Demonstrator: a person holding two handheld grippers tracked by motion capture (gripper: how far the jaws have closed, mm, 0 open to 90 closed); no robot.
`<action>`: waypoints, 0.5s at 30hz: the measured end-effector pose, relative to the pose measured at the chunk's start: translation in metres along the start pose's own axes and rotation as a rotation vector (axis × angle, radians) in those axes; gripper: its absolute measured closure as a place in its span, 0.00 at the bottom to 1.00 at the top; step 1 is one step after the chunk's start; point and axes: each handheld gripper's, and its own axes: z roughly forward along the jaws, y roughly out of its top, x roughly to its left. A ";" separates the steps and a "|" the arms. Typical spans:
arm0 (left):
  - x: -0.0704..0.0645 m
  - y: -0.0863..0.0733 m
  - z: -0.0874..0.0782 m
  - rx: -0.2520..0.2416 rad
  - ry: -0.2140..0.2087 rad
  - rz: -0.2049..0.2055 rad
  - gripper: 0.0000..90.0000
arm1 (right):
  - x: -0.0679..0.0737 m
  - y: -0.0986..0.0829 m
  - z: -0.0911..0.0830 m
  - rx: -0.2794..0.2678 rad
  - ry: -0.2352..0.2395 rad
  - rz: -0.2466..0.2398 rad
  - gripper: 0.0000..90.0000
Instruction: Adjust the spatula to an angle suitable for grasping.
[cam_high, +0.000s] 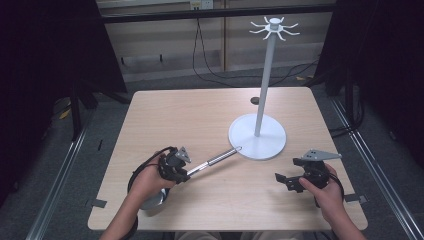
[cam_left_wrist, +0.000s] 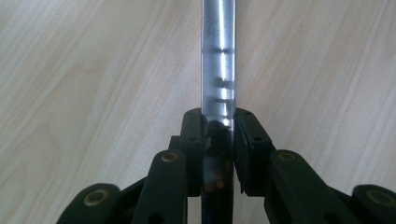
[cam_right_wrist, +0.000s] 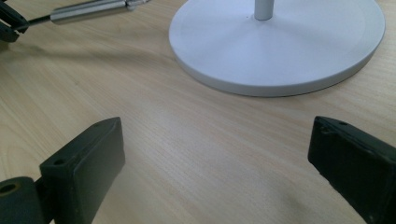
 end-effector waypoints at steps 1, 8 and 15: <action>0.001 0.000 -0.003 -0.013 -0.001 -0.001 0.84 | 0.000 0.000 0.000 -0.001 0.000 0.002 0.04; 0.001 0.005 -0.017 -0.112 0.034 -0.044 0.84 | 0.001 0.002 -0.001 -0.006 0.000 -0.003 0.04; -0.001 0.009 -0.020 -0.212 0.065 -0.102 0.84 | 0.005 0.007 -0.003 -0.022 0.014 -0.019 0.03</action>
